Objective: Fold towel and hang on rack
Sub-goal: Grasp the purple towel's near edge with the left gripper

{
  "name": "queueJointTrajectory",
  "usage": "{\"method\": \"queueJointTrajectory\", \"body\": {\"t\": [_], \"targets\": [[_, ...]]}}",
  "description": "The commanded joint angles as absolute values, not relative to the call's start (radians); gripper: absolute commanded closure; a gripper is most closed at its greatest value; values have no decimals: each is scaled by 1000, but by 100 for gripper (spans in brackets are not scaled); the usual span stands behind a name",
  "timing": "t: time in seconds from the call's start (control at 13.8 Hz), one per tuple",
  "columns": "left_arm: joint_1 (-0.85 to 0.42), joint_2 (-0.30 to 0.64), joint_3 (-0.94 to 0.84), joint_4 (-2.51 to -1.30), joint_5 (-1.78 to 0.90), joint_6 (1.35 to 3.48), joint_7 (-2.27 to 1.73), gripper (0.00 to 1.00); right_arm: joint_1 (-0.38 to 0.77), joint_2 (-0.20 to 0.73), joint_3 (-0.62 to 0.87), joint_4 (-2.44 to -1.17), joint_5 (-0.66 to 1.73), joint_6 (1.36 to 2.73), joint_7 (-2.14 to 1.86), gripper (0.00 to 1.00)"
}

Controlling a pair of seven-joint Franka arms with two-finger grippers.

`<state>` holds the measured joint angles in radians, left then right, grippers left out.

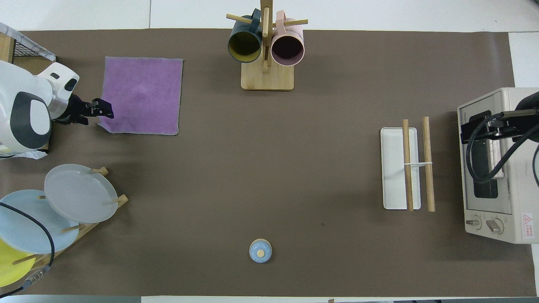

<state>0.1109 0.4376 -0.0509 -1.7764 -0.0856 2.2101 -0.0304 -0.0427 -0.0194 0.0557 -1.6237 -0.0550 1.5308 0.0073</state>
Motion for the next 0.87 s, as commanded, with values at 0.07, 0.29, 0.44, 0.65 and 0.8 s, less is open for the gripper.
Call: {"method": "queueJointTrajectory", "body": {"t": [0.07,0.29,0.44,0.65,0.8], "targets": [[110,443,-48,-1775,-100,2214,-17,62,-58,-29,63,-1628,-43,1517,-15,0],[114,442,-48,-1778,-100,2200,-17,91,-58,-29,63,-1628,-43,1517,-15,0],[112,442,-48,-1779,-100,2204,-17,100,-58,-29,63,-1628,-43,1517,-15,0],[115,442,-48,-1781,-98,2198,-14,100,-58,-29,63,-1628,-43,1517,-15,0],[114,442,-48,-1775,-91,2198,-14,100,-58,-29,63,-1626,-43,1517,-15,0]]}}
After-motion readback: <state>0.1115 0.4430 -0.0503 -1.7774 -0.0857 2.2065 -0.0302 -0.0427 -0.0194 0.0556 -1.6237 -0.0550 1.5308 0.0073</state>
